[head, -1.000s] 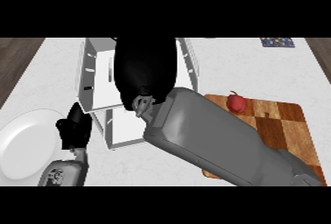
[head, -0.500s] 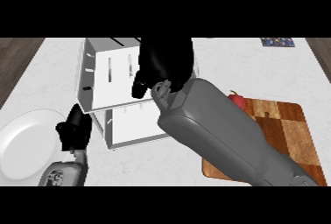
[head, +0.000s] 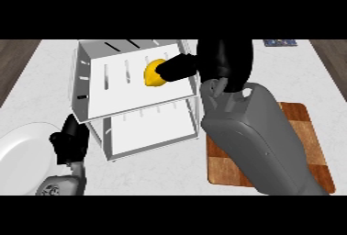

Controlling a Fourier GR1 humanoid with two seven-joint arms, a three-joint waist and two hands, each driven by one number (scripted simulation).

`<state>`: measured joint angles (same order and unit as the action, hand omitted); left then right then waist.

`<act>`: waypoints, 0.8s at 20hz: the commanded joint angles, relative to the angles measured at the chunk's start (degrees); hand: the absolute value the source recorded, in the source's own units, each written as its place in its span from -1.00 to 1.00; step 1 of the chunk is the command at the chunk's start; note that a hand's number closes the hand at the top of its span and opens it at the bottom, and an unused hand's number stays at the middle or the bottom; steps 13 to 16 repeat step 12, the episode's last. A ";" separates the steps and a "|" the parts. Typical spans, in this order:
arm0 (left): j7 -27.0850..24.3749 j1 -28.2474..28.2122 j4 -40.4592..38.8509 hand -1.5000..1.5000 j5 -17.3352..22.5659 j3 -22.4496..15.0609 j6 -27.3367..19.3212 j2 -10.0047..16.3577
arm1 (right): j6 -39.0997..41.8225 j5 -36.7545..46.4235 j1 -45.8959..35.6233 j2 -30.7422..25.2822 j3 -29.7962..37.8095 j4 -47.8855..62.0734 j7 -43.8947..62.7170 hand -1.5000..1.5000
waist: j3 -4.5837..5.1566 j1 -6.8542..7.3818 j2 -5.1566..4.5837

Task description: Pick the lemon from the cutting board and place it in the tiered basket

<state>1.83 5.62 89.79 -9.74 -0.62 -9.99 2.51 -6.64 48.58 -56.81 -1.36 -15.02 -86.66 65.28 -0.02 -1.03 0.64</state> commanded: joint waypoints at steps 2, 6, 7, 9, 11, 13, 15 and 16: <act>-2.81 -2.08 -1.26 0.00 -0.07 -0.92 0.10 -0.97 | -3.88 -0.61 10.01 -1.49 7.62 -11.96 6.39 -1.00 | -0.09 -2.29 0.11; -1.51 -2.08 0.85 0.00 1.19 -0.73 1.66 -0.27 | -0.42 -2.76 21.38 -2.25 9.11 -27.75 4.73 -1.00 | -0.08 -2.43 0.30; -1.97 -2.16 -0.97 0.00 0.84 0.28 0.75 -0.17 | 1.23 -5.68 26.39 -4.02 10.35 -31.37 2.13 -1.00 | -0.14 -3.51 0.27; -0.76 -2.27 1.46 0.00 1.45 -0.24 1.06 -0.63 | 3.38 -8.88 33.50 -5.48 11.61 -39.18 0.73 -1.00 | -0.15 -3.01 0.29; 0.75 -0.17 0.62 0.00 -0.09 -0.82 -0.82 -1.76 | 4.89 -11.13 40.96 -6.13 11.94 -45.62 0.06 -1.00 | -0.15 -3.43 0.16; -1.30 -1.48 -0.20 0.00 0.66 0.25 0.69 -0.11 | 4.94 -14.75 45.28 -7.27 14.07 -48.44 -3.07 -1.00 | -0.15 -2.82 -0.09; -1.30 -1.48 -0.20 0.00 0.66 0.25 0.69 -0.11 | 4.94 -14.75 45.28 -7.27 14.07 -48.44 -3.07 -1.00 | -0.15 -2.82 -0.09; -1.30 -1.48 -0.20 0.00 0.66 0.25 0.69 -0.11 | 4.94 -14.75 45.28 -7.27 14.07 -48.44 -3.07 -1.00 | -0.15 -2.82 -0.09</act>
